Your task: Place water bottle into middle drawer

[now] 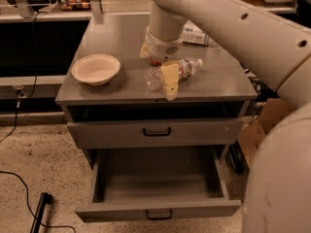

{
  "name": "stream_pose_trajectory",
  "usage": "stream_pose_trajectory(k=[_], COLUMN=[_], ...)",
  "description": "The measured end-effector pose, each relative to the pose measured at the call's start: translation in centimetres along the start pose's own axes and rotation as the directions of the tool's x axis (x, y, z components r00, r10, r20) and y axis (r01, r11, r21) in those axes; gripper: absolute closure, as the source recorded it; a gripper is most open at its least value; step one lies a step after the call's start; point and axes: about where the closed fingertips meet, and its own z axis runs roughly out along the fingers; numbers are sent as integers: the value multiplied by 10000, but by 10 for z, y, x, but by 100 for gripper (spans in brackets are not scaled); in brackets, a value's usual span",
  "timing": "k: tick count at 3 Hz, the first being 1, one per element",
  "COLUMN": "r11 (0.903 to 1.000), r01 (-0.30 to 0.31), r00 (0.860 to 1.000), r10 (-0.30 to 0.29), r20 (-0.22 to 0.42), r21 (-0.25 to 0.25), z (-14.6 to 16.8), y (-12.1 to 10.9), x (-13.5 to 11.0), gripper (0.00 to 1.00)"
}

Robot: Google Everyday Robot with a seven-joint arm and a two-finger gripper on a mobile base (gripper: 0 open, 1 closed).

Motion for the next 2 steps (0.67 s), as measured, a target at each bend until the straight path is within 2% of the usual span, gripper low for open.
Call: stream_pose_trajectory(k=[1,2], r11=[9999,9996], r01=[-62,-153], r00=[9988,9960], r10=[54,130], r20=[-496,-883], r21=[-161,-258], z=[16,22], y=[-8,-18], x=[13,27], gripper=[0,14])
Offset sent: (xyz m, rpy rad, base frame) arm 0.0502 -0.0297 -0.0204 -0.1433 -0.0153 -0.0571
